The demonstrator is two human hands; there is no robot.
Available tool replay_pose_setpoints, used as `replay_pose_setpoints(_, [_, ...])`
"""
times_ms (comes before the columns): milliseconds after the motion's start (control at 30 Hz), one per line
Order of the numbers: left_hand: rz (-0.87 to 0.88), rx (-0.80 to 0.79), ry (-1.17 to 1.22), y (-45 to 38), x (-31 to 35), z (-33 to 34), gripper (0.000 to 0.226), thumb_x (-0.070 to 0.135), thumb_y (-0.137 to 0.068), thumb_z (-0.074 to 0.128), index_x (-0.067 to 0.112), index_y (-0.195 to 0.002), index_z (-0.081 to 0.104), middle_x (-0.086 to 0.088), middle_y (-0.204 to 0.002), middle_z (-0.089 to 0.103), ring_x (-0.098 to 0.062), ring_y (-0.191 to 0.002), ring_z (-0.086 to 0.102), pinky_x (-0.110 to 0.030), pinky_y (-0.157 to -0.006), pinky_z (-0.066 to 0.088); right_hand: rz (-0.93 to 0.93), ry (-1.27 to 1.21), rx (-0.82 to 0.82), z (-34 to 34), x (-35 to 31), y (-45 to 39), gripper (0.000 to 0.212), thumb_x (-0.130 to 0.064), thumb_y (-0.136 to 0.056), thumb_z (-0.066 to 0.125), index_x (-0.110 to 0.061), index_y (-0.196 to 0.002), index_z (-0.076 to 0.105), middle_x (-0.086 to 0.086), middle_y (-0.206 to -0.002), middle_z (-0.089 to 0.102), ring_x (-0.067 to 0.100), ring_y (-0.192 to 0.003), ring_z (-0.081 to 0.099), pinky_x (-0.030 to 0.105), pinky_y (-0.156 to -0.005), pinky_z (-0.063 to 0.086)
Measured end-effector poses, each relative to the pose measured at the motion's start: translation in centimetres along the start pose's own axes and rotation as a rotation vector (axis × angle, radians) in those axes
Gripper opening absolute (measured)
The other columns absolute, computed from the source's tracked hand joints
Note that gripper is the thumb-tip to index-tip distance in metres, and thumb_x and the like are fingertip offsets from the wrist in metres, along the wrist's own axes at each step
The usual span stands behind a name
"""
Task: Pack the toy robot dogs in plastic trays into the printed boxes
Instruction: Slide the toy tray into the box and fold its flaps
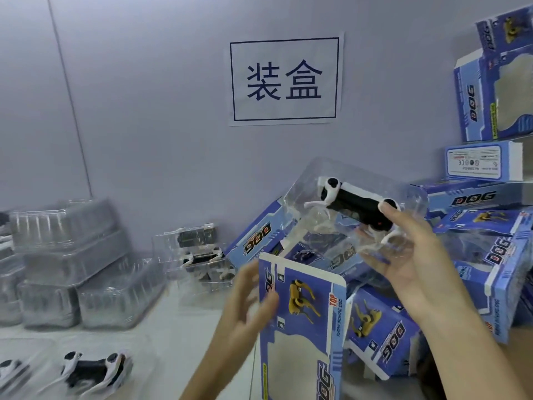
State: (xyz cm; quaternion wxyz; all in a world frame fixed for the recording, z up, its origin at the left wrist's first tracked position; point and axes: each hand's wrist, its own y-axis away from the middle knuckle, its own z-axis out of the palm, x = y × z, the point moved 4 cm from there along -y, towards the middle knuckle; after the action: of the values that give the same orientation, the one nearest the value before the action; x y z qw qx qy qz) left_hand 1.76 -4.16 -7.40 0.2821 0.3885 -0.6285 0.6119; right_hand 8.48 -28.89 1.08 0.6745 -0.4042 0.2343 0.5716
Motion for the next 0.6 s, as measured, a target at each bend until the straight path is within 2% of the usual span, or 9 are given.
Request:
replay_pose_setpoints(67, [-0.117,-0.113,0.103,1.2,-1.8,0.7,0.063,0.053,-0.087,0.082,0.048,-0.141,0.051,0.002,-0.141,0.066,-0.025,-0.125,0.067,-0.048,-0.101,0.057,0.029,-0.006,-0.033,-0.3,0.1,0.2,0.049,-0.03,-0.084,0.08,-0.021,-0.128,0.062,0.001,-0.094,0.071,0.031,-0.097,0.076,0.037,-0.069,0.063])
replay_pose_setpoints(133, [-0.091,-0.102,0.127,1.3,-2.4,0.6,0.062,0.033,-0.09,0.085,0.037,-0.14,0.05,-0.009,-0.136,0.069,-0.034,-0.118,0.07,-0.042,-0.095,0.06,0.08,-0.019,-0.034,-0.7,0.5,0.4,0.056,-0.03,-0.081,0.081,-0.018,-0.134,0.065,0.015,-0.113,0.065,0.035,-0.099,0.07,0.036,-0.067,0.063])
replay_pose_setpoints(200, [-0.075,-0.078,0.135,1.4,-2.6,0.6,0.06,0.028,-0.089,0.085,0.034,-0.136,0.048,-0.013,-0.132,0.069,-0.036,-0.114,0.072,-0.041,-0.092,0.061,0.121,-0.023,-0.028,-1.1,0.8,0.6,0.051,-0.03,-0.081,0.081,-0.017,-0.129,0.069,0.018,-0.113,0.055,0.041,-0.107,0.069,0.035,-0.066,0.063])
replay_pose_setpoints(300, [-0.091,-0.021,0.178,1.4,-2.8,0.6,0.056,0.035,-0.078,0.093,0.042,-0.117,0.053,-0.015,-0.123,0.073,-0.036,-0.108,0.074,-0.037,-0.087,0.062,0.158,-0.021,-0.074,-1.1,1.1,0.6,0.013,-0.029,-0.082,0.08,-0.02,-0.091,0.076,0.018,-0.117,0.066,0.043,-0.114,0.07,0.034,-0.066,0.063])
replay_pose_setpoints(333, [-0.096,-0.01,0.184,1.5,-2.9,0.6,0.056,0.038,-0.074,0.096,0.042,-0.112,0.054,-0.015,-0.121,0.074,-0.035,-0.106,0.075,-0.035,-0.085,0.062,0.163,0.002,-0.096,-1.0,1.1,0.6,0.013,-0.028,-0.082,0.08,-0.02,-0.092,0.077,0.015,-0.119,0.072,0.042,-0.113,0.071,0.034,-0.065,0.062])
replay_pose_setpoints(400, [-0.087,-0.001,0.177,1.6,-3.1,0.7,0.059,0.04,-0.069,0.098,0.04,-0.108,0.053,-0.012,-0.117,0.075,-0.03,-0.102,0.076,-0.031,-0.082,0.061,0.157,0.067,-0.115,-1.0,0.9,0.7,0.034,-0.027,-0.079,0.081,-0.021,-0.112,0.077,0.009,-0.116,0.074,0.04,-0.109,0.073,0.036,-0.065,0.063])
replay_pose_setpoints(533, [-0.053,0.021,0.182,1.9,-2.9,0.8,0.065,0.039,-0.067,0.099,0.037,-0.109,0.05,-0.01,-0.113,0.076,-0.026,-0.095,0.077,-0.03,-0.078,0.062,0.147,0.218,-0.192,-0.7,0.0,0.9,0.044,-0.028,-0.07,0.087,-0.023,-0.113,0.081,0.031,-0.111,0.056,0.049,-0.113,0.067,0.044,-0.071,0.064])
replay_pose_setpoints(567, [-0.057,0.015,0.188,2.0,-2.8,0.8,0.066,0.038,-0.067,0.1,0.037,-0.11,0.049,-0.01,-0.113,0.077,-0.027,-0.095,0.077,-0.031,-0.077,0.063,0.127,0.259,-0.21,-0.7,-0.3,0.8,0.052,-0.028,-0.066,0.089,-0.026,-0.117,0.079,0.032,-0.123,0.059,0.047,-0.111,0.067,0.044,-0.071,0.065])
replay_pose_setpoints(600, [-0.064,0.01,0.192,2.1,-2.7,0.8,0.067,0.038,-0.066,0.1,0.039,-0.11,0.049,-0.009,-0.114,0.077,-0.029,-0.095,0.077,-0.032,-0.077,0.063,0.105,0.296,-0.235,-0.5,-0.6,0.7,0.061,-0.03,-0.065,0.09,-0.03,-0.124,0.076,0.015,-0.129,0.069,0.04,-0.109,0.071,0.044,-0.072,0.065])
